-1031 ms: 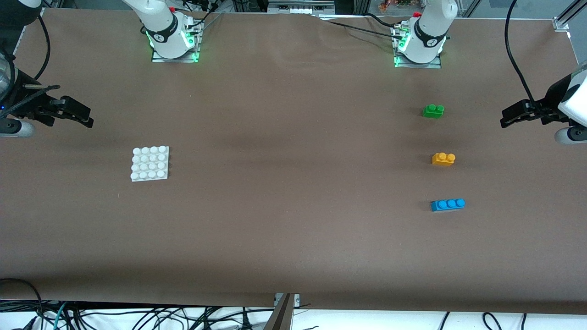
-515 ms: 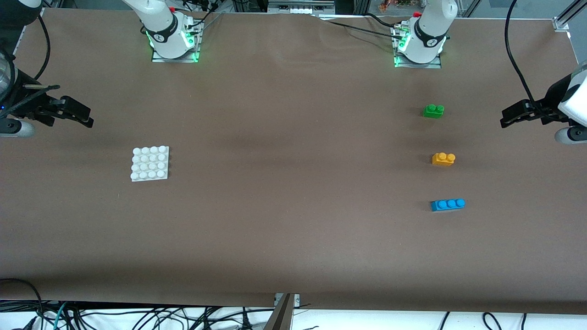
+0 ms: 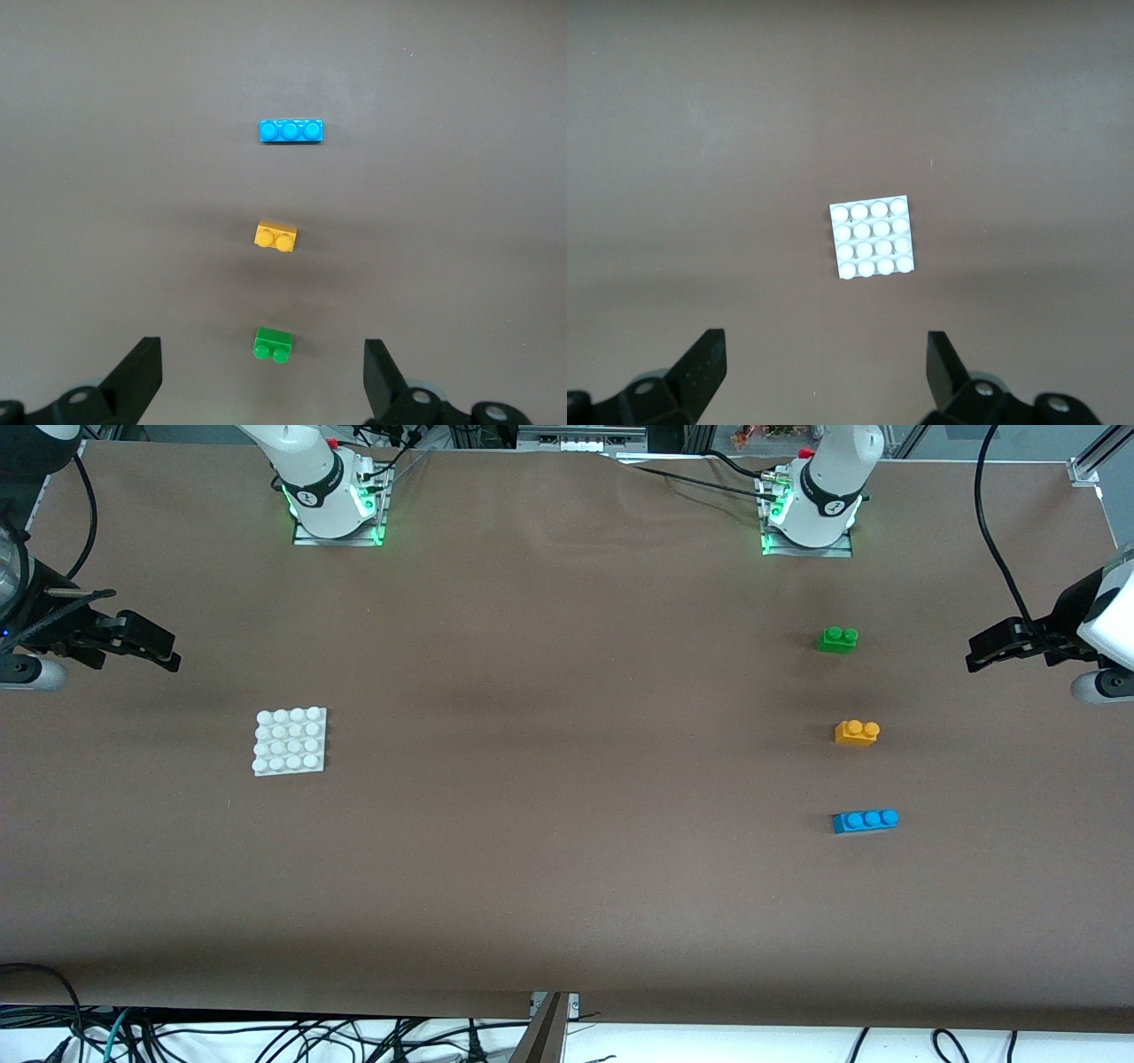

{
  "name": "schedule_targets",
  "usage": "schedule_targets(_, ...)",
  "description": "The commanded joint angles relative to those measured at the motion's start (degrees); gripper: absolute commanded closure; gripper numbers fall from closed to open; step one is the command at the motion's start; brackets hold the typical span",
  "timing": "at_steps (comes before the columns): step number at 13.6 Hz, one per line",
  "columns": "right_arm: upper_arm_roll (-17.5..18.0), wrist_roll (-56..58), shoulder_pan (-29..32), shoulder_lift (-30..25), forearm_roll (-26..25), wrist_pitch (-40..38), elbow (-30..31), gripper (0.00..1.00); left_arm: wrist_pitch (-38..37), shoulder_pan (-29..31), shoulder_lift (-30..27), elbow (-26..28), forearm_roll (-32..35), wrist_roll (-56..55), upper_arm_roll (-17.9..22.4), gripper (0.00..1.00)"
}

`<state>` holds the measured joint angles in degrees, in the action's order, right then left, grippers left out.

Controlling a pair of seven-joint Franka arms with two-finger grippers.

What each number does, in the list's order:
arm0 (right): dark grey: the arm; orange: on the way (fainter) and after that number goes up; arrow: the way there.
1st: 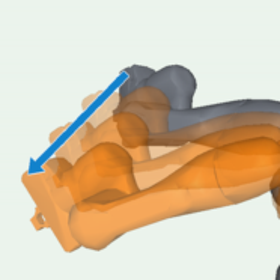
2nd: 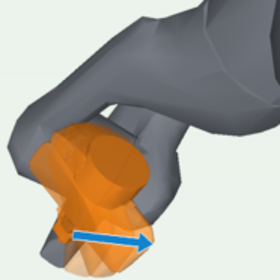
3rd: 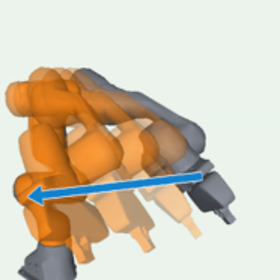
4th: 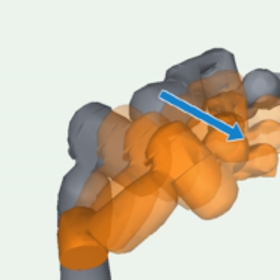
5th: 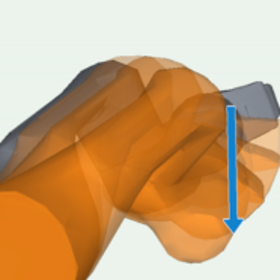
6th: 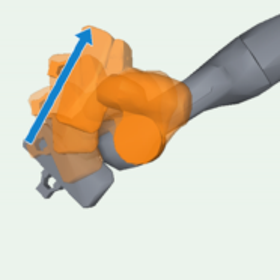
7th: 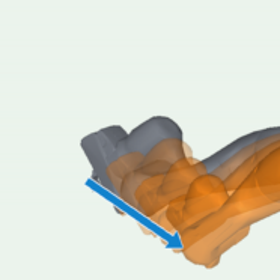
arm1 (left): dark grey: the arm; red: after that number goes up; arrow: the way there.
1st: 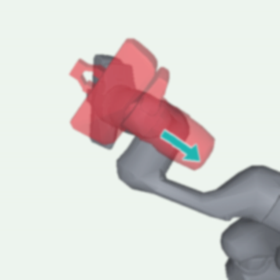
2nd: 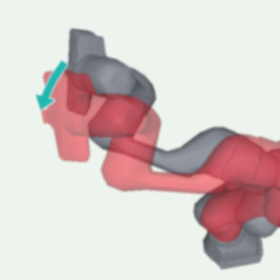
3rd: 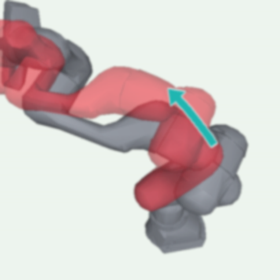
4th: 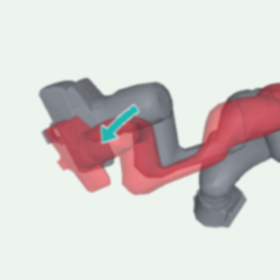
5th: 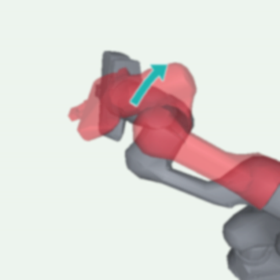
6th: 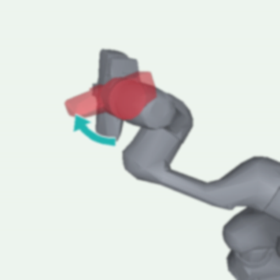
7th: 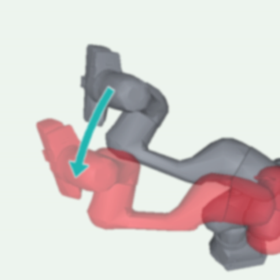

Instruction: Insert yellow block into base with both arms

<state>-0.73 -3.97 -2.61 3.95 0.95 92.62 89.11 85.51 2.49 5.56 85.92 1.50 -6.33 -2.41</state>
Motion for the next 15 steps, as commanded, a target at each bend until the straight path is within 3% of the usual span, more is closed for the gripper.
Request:
schedule_targets(1,0.64,0.11,0.50,0.09,-0.77,-0.68,-0.69,0.00,-0.70,-0.03,-0.46,-0.40,0.61,-0.53,-0.31,0.00)
schedule_targets(15,0.64,-0.59,0.59,0.09,-0.86,-0.77,-0.52,0.00,-0.70,-0.56,-0.55,-0.49,0.61,-0.61,-0.40,0.00)
